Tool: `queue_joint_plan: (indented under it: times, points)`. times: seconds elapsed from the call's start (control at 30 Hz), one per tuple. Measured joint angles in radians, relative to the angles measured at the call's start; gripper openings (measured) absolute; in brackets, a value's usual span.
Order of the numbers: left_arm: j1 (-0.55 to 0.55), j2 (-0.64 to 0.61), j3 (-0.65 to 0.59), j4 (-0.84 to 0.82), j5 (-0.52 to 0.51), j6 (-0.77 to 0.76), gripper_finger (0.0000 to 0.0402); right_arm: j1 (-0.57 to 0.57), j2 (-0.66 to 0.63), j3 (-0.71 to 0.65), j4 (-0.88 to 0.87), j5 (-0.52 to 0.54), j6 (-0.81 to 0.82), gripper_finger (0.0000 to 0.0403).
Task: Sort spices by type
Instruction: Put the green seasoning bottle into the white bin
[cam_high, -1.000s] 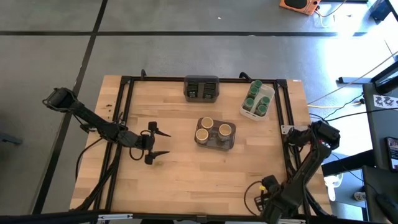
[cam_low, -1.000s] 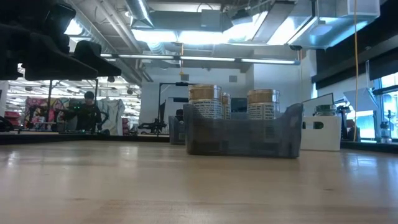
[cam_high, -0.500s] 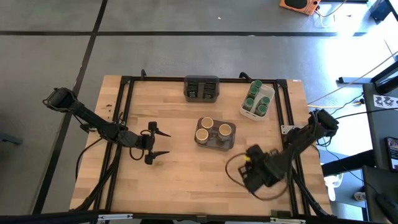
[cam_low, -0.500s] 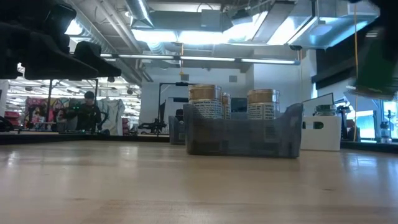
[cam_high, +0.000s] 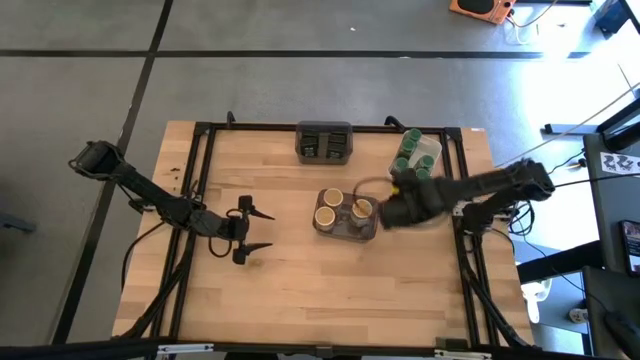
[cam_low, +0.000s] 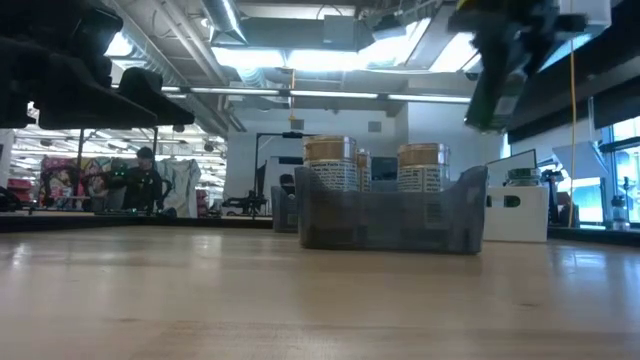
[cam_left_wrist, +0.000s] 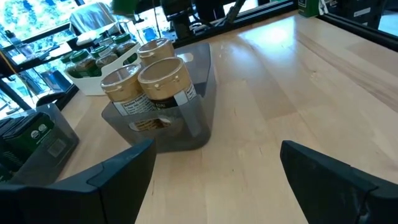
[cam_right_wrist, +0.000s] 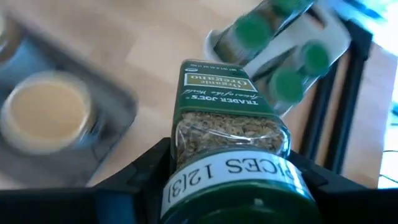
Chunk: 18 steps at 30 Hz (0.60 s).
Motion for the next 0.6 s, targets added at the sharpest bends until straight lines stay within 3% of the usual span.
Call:
queue_joint_plan:
  times: [0.37,0.6]
  points:
    - [0.000,0.000,0.000,-0.018,0.000,-0.003,0.0343,-0.419,-0.009,0.000,0.000,0.011,-0.326,0.0204]
    - [0.000,0.000,0.000,-0.018,0.000,-0.003,0.0343,-0.633,-0.009,0.000,0.000,0.012,-0.449,0.0204]
